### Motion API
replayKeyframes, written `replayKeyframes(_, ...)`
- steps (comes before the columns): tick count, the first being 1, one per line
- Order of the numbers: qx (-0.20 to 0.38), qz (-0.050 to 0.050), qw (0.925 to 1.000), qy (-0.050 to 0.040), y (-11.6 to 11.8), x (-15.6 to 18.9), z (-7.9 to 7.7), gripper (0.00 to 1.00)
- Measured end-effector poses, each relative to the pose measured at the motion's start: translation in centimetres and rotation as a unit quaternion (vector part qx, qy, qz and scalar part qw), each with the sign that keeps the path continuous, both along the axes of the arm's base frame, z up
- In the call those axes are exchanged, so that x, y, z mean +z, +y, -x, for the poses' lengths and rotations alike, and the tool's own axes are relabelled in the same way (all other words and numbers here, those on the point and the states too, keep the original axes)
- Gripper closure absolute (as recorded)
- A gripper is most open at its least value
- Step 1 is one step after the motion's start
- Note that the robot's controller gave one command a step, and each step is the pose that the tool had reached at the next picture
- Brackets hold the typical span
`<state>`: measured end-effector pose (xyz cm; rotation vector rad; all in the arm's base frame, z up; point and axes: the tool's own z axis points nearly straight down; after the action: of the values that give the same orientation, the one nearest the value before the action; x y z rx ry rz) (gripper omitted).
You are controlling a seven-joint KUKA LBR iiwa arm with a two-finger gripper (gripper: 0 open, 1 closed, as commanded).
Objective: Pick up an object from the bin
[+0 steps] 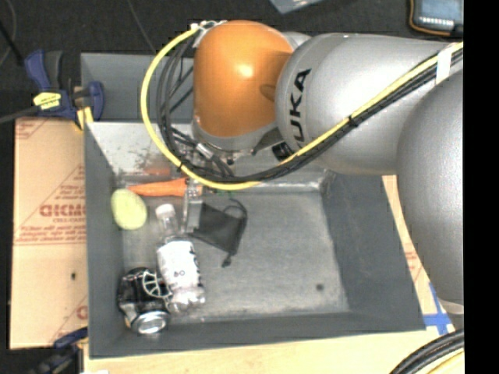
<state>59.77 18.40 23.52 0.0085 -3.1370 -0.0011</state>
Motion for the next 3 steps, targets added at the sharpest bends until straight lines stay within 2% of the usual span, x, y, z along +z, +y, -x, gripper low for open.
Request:
replayKeyframes(1, -0.002, -0.001, 1.0000, -0.0032, -0.1, 0.5, -0.1, 0.00)
replayKeyframes(2, 0.023, -0.001, 0.9997, -0.0063, -2.7, -4.2, -0.4, 0.00)
replayKeyframes(3, 0.025, 0.001, 0.9997, -0.0005, -4.2, -8.3, -0.2, 0.00)
